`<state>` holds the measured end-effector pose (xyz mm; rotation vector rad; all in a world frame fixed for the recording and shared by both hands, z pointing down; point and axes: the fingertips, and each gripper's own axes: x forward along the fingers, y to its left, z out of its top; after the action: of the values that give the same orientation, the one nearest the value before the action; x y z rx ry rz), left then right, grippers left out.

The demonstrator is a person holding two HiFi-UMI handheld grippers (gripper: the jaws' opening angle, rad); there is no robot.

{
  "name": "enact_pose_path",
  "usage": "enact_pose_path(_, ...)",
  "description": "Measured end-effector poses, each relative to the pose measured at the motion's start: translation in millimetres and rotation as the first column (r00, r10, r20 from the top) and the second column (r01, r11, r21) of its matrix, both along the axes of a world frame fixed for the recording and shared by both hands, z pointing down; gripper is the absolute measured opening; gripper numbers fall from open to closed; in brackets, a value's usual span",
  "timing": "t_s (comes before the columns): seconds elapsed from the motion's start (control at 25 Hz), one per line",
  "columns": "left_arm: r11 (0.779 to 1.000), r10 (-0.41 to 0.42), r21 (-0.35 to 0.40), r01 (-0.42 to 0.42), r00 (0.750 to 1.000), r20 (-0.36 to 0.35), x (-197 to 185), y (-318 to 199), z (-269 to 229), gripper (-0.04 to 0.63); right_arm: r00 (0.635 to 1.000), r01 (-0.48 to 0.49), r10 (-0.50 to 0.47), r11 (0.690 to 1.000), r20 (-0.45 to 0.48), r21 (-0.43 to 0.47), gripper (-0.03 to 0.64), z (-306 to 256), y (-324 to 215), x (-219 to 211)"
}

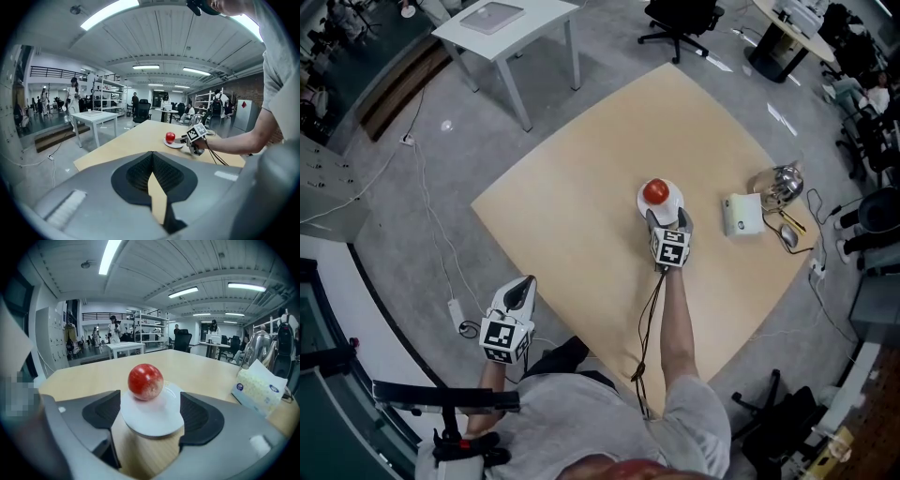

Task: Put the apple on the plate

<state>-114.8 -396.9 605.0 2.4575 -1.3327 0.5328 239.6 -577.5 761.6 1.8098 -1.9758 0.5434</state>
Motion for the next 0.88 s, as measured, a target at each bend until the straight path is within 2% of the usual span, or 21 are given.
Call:
enact_pose_path(0.24,1.0,0.019,0.026,-0.018,1.0,-0.015,5.1,8.8,-2.6,0.02,1.0,0.0,-0.001,1.0,0.013,0.02,0.402,-10.4,15.9,2.0)
enact_pose_path(0.88,0.994,0.035,0.107,-0.028,0.998,-0.06,15.3,70.7,-38.1,0.02,0.997,-0.001,-0.008,0.992,0.075,0.126,0.372,-81.7,118.5,-9.6)
